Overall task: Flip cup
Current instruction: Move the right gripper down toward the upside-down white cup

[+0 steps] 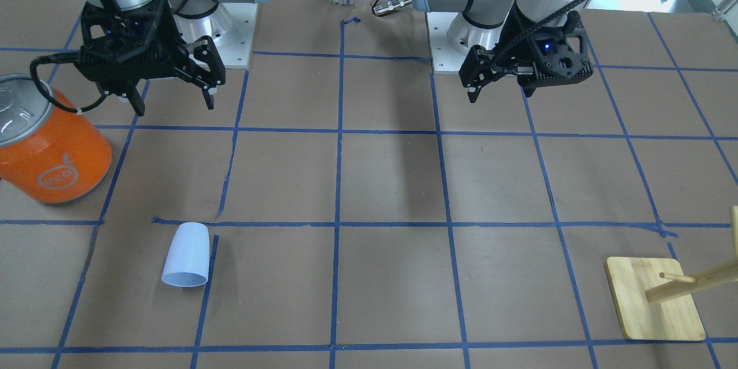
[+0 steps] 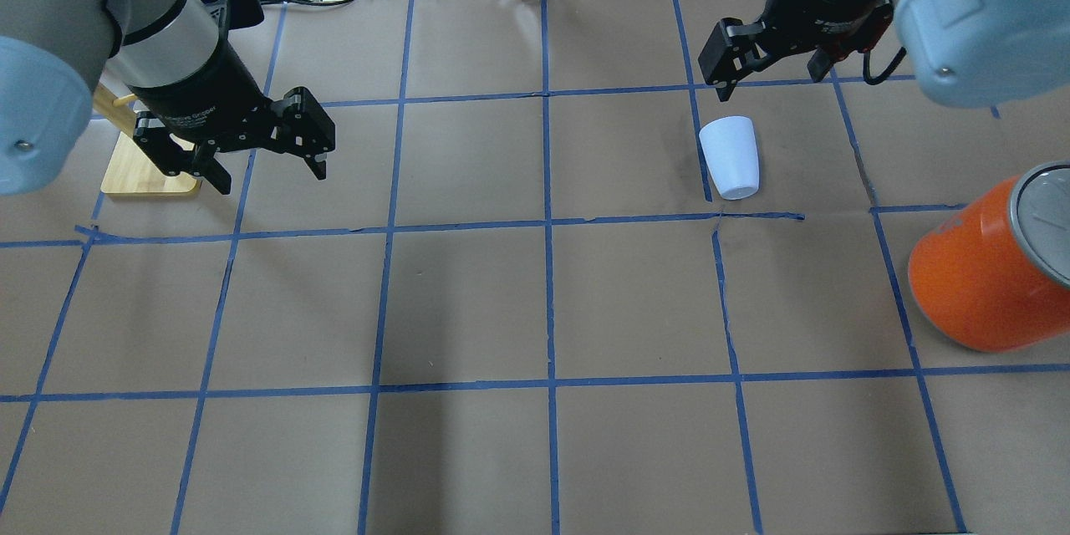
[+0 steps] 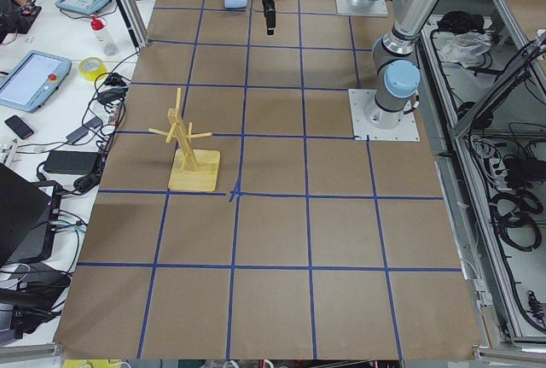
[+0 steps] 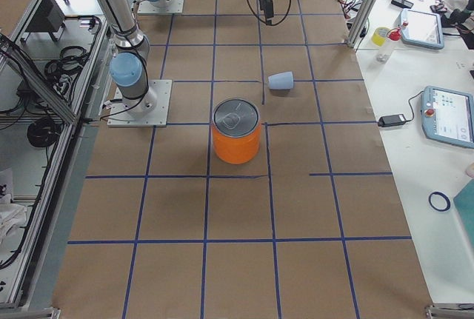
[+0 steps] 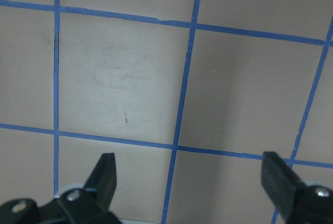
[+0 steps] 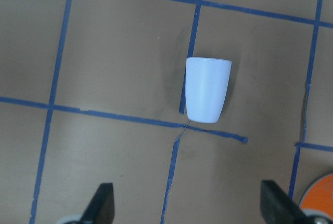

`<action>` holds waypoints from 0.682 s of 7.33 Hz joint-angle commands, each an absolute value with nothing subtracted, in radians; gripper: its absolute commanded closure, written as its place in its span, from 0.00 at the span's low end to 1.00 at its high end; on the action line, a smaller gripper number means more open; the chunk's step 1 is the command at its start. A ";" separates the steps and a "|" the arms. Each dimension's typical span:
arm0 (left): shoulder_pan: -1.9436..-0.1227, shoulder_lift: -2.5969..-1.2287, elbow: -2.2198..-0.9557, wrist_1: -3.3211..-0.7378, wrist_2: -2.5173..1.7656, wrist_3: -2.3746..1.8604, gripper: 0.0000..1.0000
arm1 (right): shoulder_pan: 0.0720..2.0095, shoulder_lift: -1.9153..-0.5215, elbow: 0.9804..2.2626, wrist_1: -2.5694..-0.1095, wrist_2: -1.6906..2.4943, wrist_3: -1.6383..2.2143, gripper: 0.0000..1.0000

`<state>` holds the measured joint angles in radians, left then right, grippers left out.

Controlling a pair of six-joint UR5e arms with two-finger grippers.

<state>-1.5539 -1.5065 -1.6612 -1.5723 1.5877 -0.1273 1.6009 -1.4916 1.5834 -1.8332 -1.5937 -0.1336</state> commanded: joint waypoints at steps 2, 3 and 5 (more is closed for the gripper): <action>-1.554 -1.506 -1.661 -1.572 1.588 -0.127 0.00 | 1.569 -1.231 1.586 -2.118 -1.606 -0.137 0.00; -1.554 -1.506 -1.661 -1.572 1.588 -0.127 0.00 | 1.560 -1.197 1.586 -2.147 -1.606 -0.132 0.00; -1.554 -1.505 -1.664 -1.575 1.589 -0.127 0.00 | 1.533 -1.125 1.595 -2.141 -1.608 -0.126 0.00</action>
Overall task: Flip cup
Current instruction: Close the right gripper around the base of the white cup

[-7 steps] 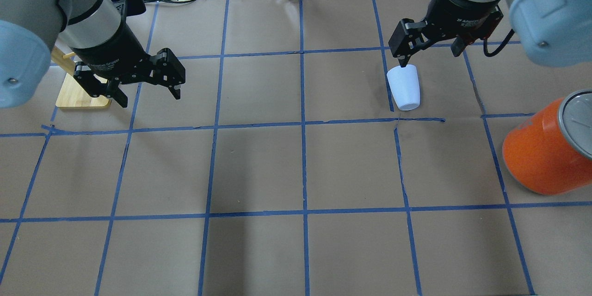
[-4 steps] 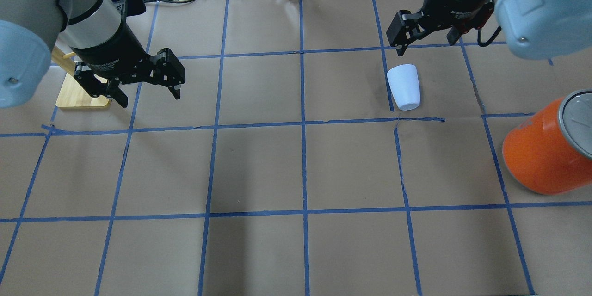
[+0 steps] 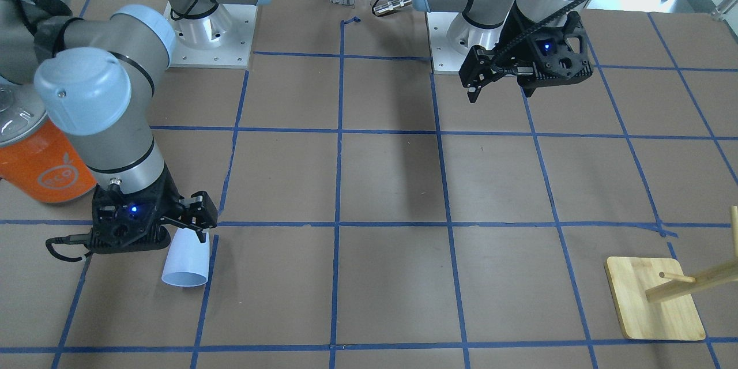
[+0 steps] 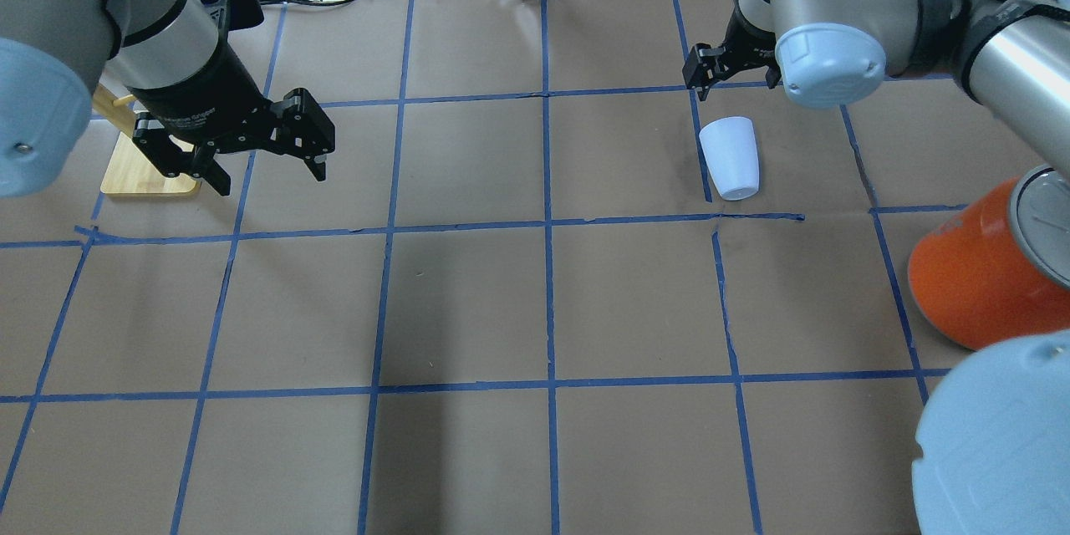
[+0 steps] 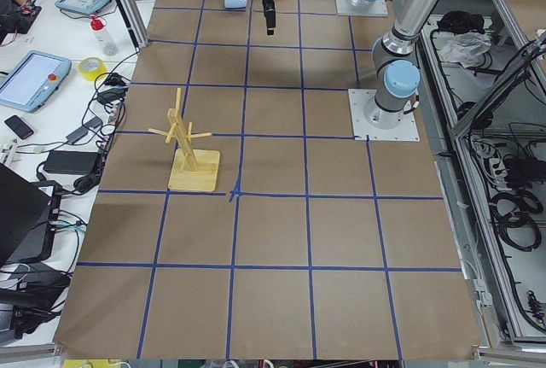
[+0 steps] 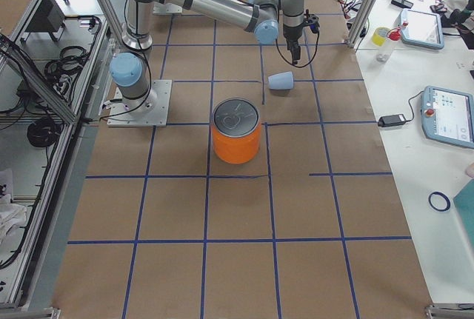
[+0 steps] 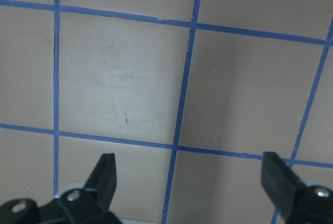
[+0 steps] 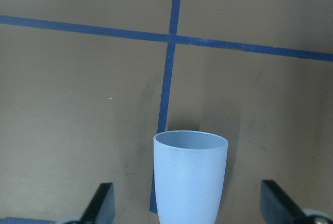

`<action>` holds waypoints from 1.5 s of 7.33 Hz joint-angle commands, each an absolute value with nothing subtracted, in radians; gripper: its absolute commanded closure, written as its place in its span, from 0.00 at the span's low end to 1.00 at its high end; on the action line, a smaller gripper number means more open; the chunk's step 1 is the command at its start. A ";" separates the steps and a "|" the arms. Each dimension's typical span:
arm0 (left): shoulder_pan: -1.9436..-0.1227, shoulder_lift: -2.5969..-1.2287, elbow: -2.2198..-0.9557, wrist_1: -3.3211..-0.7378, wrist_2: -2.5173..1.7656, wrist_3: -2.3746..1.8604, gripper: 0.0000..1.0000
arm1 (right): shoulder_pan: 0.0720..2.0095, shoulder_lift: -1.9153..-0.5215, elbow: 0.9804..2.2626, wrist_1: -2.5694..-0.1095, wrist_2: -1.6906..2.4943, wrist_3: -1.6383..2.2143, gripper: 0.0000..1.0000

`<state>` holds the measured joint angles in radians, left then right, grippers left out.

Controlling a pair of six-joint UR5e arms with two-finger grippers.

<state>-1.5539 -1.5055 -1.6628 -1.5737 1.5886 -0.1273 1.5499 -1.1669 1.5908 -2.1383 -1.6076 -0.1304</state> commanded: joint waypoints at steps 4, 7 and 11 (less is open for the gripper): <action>-1.554 -1.505 -1.666 -1.574 1.589 -0.127 0.00 | 1.529 -1.060 1.600 -2.169 -1.609 -0.117 0.00; -1.554 -1.505 -1.666 -1.574 1.591 -0.127 0.00 | 1.526 -1.025 1.600 -2.180 -1.609 -0.115 0.00; -1.546 -1.505 -1.664 -1.572 1.586 -0.130 0.00 | 1.525 -0.986 1.635 -2.261 -1.606 -0.115 0.00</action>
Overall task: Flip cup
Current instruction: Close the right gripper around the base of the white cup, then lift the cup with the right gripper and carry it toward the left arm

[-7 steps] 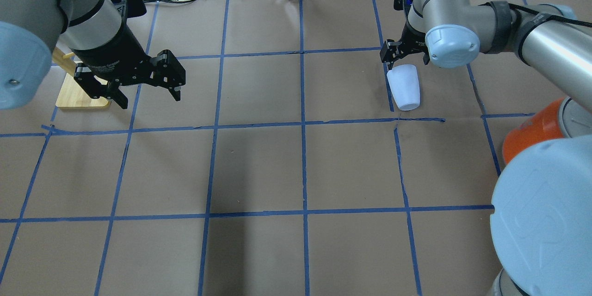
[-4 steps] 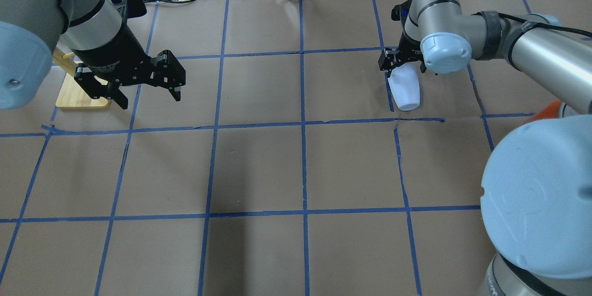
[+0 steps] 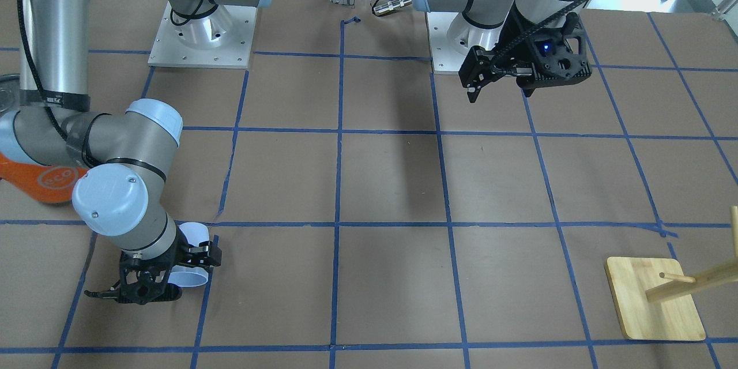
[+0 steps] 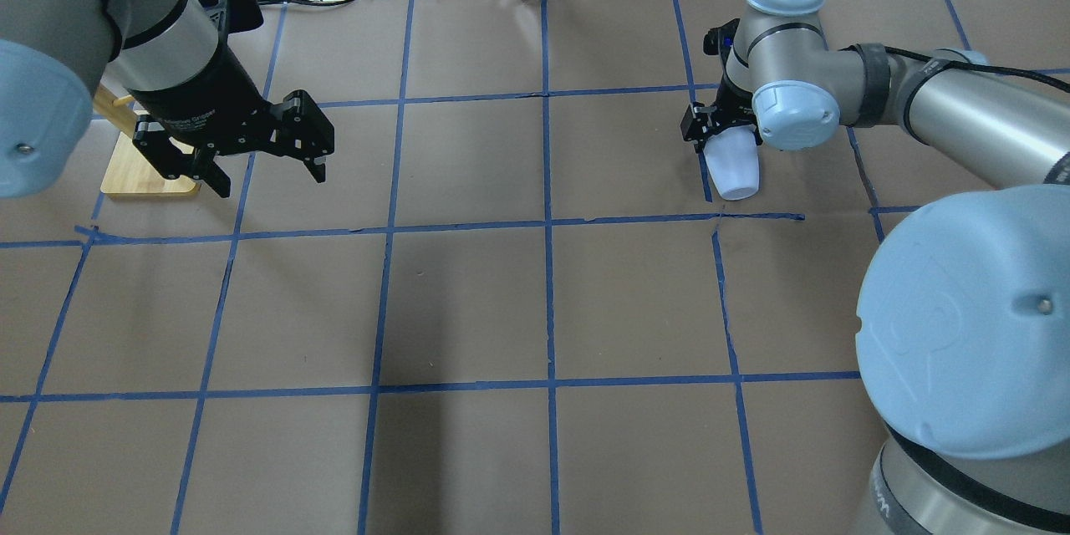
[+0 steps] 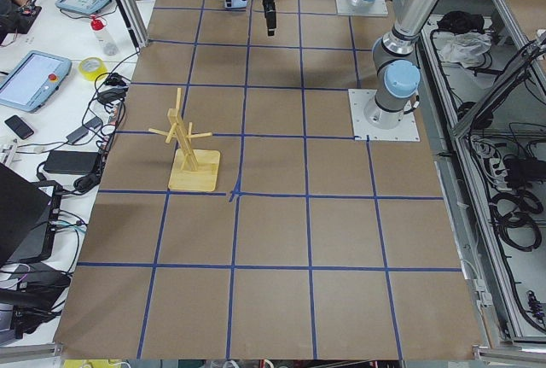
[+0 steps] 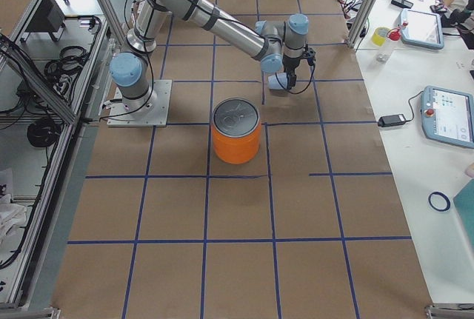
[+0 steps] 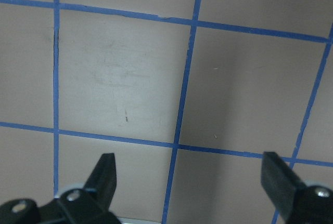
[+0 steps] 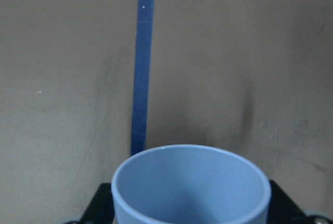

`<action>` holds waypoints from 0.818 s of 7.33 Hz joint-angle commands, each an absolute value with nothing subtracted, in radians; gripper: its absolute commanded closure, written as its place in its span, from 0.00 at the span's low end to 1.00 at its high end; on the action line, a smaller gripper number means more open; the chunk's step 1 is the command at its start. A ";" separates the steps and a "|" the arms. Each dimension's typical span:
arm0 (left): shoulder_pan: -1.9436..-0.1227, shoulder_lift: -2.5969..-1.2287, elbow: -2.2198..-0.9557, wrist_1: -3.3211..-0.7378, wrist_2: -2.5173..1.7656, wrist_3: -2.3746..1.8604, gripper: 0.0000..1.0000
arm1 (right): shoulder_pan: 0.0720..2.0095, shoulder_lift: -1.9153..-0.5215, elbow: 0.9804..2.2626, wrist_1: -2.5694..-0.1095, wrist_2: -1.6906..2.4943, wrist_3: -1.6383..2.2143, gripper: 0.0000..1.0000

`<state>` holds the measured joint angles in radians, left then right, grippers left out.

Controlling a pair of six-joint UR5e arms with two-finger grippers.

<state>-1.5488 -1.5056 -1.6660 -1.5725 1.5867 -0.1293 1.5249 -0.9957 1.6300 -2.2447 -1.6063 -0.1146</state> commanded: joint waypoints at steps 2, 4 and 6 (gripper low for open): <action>-1.543 -1.502 -1.654 -1.572 1.588 -0.127 0.00 | 1.525 -0.989 1.635 -2.264 -1.608 -0.129 0.70; -1.546 -1.500 -1.652 -1.574 1.582 -0.129 0.00 | 1.526 -1.030 1.617 -2.258 -1.589 -0.138 0.91; -1.546 -1.500 -1.657 -1.578 1.574 -0.129 0.00 | 1.601 -1.120 1.609 -2.238 -1.550 -0.162 0.93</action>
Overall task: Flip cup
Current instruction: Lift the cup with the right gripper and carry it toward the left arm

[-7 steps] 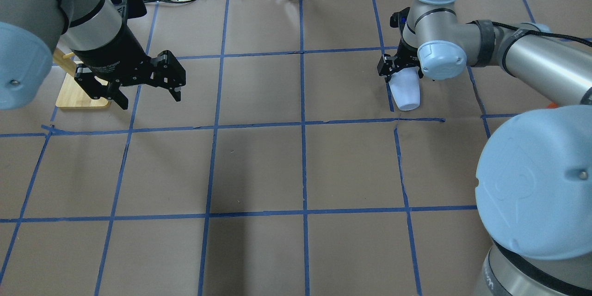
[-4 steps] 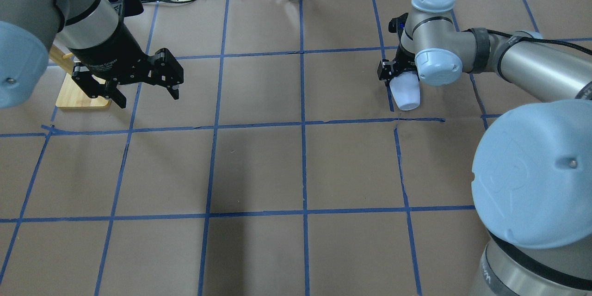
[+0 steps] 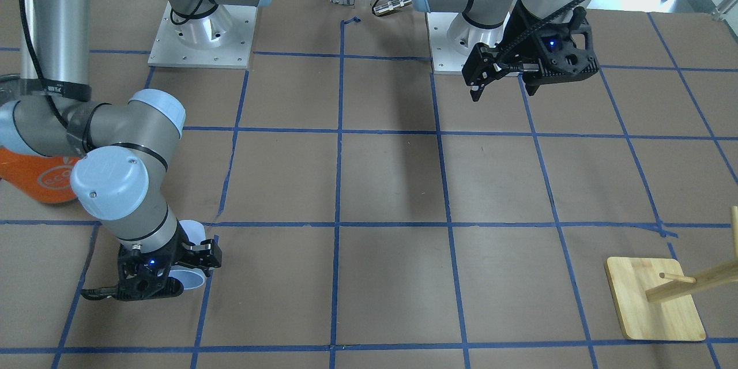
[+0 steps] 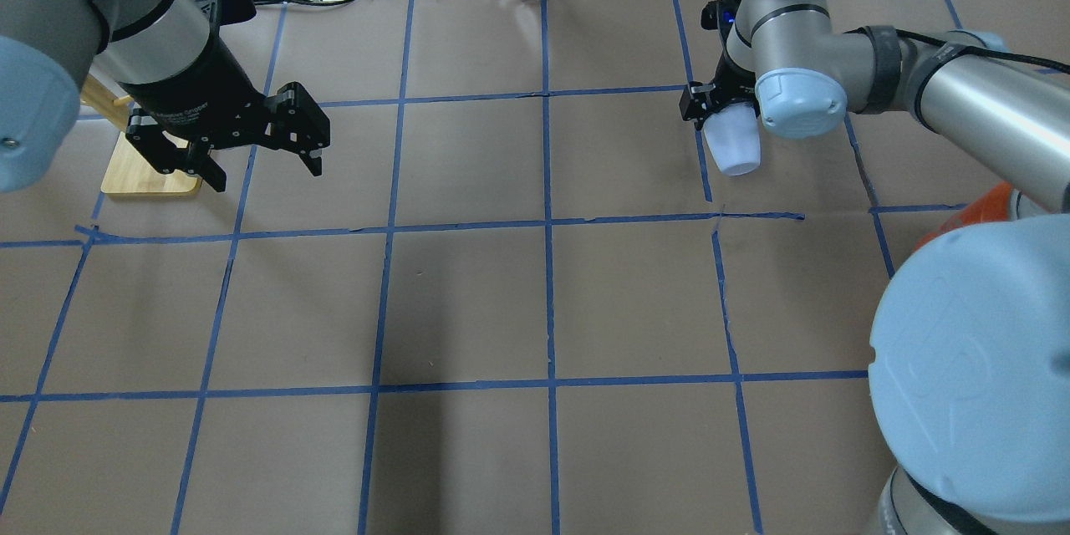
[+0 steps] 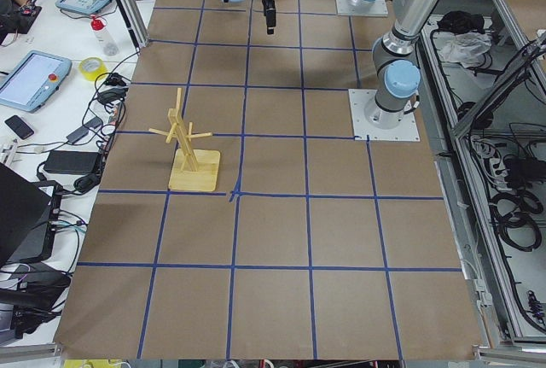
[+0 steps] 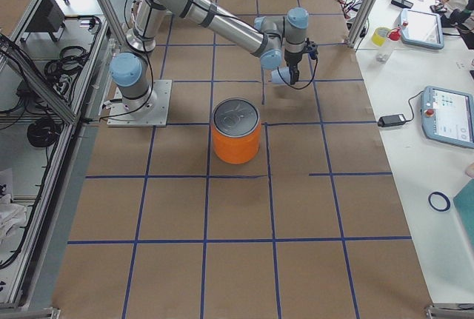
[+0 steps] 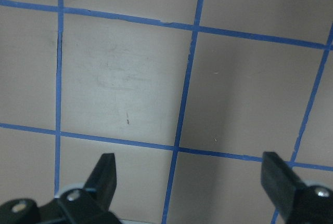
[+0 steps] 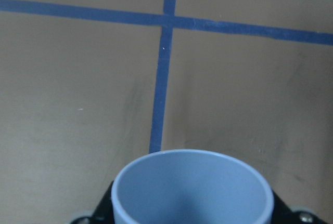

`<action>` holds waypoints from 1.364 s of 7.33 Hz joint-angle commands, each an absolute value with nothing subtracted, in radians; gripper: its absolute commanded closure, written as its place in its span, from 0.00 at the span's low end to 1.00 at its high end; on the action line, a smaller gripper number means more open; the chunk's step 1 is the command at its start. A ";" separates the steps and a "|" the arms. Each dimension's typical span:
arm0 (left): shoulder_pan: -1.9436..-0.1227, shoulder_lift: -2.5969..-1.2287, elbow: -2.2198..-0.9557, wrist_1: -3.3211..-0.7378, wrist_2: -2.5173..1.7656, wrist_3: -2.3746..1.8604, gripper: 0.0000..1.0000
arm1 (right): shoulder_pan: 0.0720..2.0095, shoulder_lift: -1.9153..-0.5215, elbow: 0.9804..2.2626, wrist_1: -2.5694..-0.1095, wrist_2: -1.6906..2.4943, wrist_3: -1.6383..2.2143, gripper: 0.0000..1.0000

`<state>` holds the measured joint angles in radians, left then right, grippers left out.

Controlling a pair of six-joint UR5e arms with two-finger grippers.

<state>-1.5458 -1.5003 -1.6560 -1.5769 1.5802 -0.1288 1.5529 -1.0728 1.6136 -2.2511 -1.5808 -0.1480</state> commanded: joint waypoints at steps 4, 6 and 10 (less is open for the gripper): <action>-1.545 -1.497 -1.655 -1.580 1.589 -0.127 0.00 | 1.879 -1.071 1.598 -2.372 -1.546 -0.230 0.97; -1.543 -1.496 -1.655 -1.580 1.591 -0.127 0.00 | 1.981 -1.039 1.595 -2.399 -1.562 -0.231 0.98; -1.545 -1.497 -1.663 -1.577 1.591 -0.127 0.00 | 1.990 -1.014 1.608 -2.454 -1.546 -0.611 0.98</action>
<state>-1.5440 -1.4971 -1.6595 -1.5771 1.5907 -0.1273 1.9859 -1.0265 1.6080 -2.4494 -1.5478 -0.4783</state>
